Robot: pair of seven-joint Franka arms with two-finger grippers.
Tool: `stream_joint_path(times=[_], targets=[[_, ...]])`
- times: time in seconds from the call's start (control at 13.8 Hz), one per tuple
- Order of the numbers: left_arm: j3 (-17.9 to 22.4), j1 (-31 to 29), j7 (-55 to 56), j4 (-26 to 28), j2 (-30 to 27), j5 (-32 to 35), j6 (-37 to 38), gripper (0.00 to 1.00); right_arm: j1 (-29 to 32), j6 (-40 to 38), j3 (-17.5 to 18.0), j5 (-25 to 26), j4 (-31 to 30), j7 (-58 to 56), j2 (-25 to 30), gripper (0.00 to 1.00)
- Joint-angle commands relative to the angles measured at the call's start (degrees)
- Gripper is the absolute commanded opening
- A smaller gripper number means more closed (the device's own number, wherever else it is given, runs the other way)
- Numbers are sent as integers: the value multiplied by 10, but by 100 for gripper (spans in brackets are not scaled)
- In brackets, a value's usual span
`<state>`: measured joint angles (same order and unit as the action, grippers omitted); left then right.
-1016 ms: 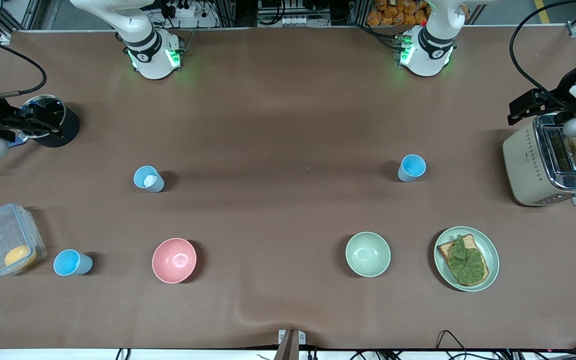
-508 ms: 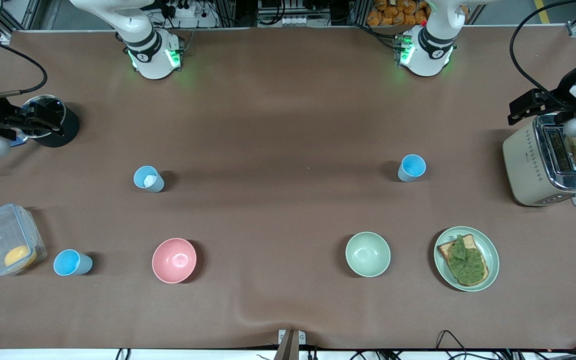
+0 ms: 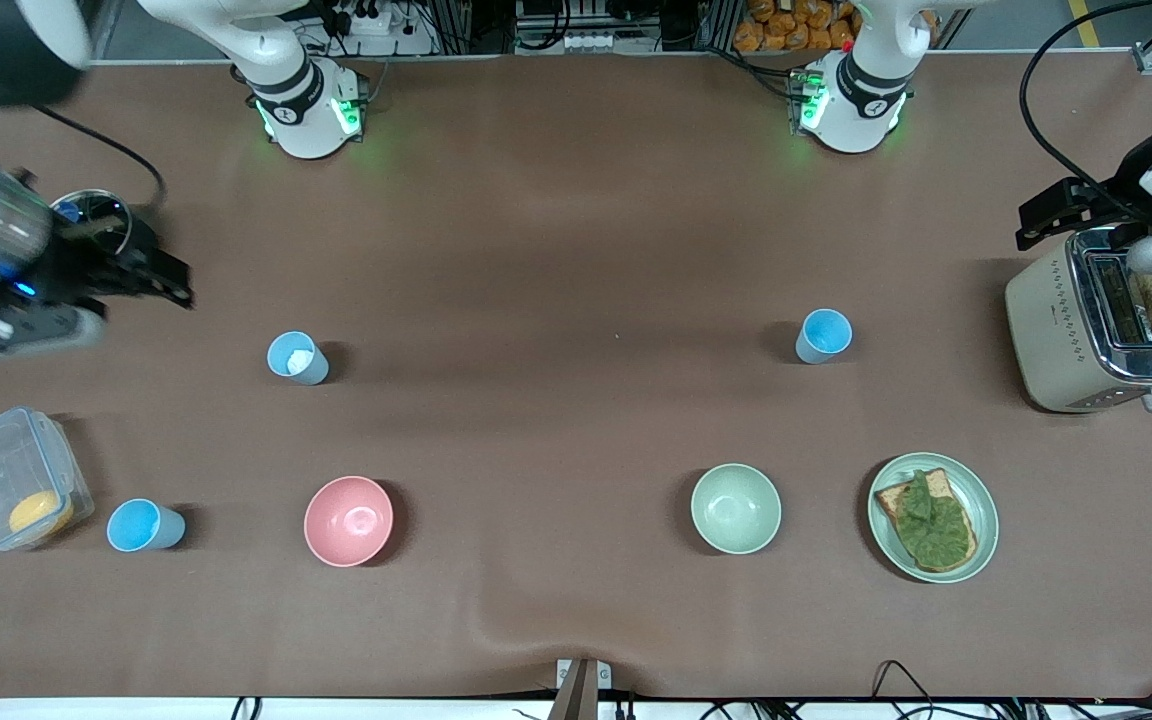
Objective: Stack blue cups with both arms
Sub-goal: 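Move the right gripper over the blue cup beside the black saucepan, then lower the right gripper, close it on the blue cup and lift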
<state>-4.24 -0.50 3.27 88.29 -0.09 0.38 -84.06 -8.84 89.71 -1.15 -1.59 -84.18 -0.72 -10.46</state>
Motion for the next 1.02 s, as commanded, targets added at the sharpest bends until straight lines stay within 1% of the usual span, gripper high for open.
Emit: stream_joint_path(times=[0.0, 0.15, 0.36, 0.58, 0.65, 0.8, 0.94], targets=[[-1, -9, -5, -5, -3, -9, 6, 100, -4, 35, -2, -7, -74, 19, 11, 100], [-1, -9, -4, -5, -3, -8, 6, 100, -2, 76, -2, -7, -119, 21, 13, 100], [-1, -8, -3, -5, -3, -8, 6, 100, -10, 163, -2, -7, -195, 25, 13, 100], [-1, -8, -3, -5, -3, -8, 7, 100, -36, 194, -2, -7, -264, 59, 19, 100], [-1, -9, -3, -5, -3, -8, 7, 100, -51, 206, -2, -6, -300, 77, 38, 100], [-1, -9, -3, -5, -3, -8, 7, 100, -59, 274, -2, -6, -377, 95, 64, 100], [0, -9, -3, -4, -2, -8, 7, 100, -57, 344, -2, -6, -432, 95, 64, 100]])
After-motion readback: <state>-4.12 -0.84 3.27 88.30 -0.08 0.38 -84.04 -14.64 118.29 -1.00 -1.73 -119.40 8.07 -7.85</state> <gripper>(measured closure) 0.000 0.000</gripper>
